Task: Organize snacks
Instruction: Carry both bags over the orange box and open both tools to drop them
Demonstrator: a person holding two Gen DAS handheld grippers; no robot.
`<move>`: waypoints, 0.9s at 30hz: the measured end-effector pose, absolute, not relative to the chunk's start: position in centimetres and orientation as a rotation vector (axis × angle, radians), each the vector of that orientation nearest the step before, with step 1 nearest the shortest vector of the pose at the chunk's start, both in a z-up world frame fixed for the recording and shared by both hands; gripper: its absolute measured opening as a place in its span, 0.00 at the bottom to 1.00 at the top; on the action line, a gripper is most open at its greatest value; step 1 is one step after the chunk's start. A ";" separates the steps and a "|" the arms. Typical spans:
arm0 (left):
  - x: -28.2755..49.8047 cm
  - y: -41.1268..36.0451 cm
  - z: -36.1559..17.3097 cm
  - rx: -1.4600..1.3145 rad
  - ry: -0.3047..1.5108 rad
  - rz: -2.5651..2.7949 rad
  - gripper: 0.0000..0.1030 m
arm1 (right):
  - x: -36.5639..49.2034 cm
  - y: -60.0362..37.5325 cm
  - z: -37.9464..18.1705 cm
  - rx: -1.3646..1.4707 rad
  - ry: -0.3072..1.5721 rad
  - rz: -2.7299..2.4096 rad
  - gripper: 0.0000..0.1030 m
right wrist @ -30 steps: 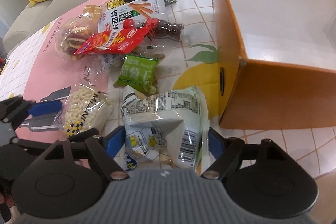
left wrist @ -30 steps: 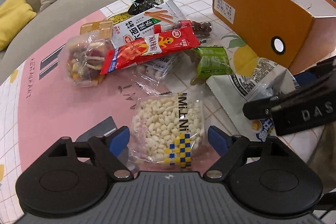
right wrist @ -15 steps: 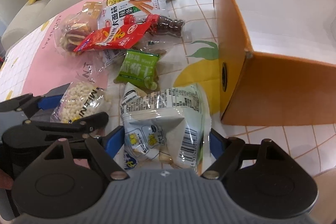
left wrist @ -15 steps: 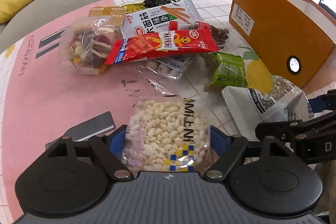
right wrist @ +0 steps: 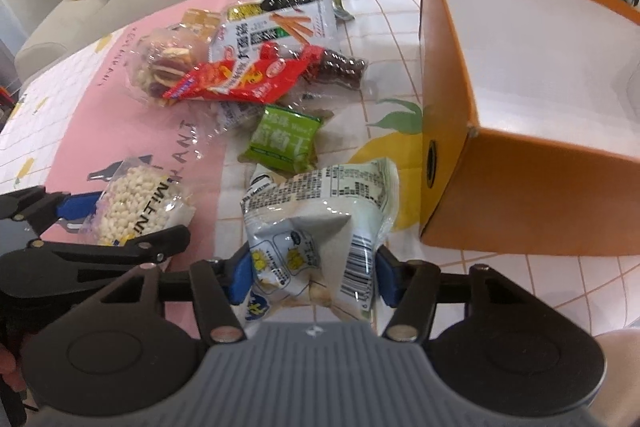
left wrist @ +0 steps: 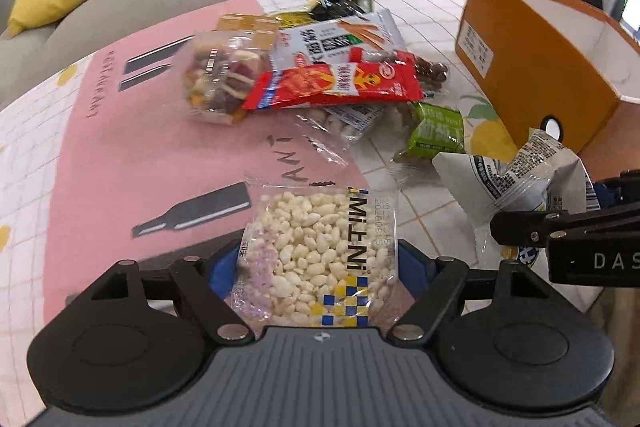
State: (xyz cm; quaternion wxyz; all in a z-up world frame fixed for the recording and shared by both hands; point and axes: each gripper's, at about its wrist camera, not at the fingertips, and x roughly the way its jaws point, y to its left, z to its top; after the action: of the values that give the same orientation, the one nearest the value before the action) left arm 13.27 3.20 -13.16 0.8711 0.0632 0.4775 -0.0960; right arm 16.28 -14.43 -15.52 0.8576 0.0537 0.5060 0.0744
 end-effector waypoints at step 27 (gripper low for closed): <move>9.3 0.1 1.2 -0.047 0.936 -0.249 0.89 | 10.4 -21.2 -1.5 0.174 0.799 0.290 0.47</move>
State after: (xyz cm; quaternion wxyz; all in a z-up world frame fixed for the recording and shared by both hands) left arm 9.28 0.06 1.23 0.8848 -0.0224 0.4497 -0.1196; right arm 10.44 -21.20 -1.50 0.9072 0.0844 0.3873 0.1406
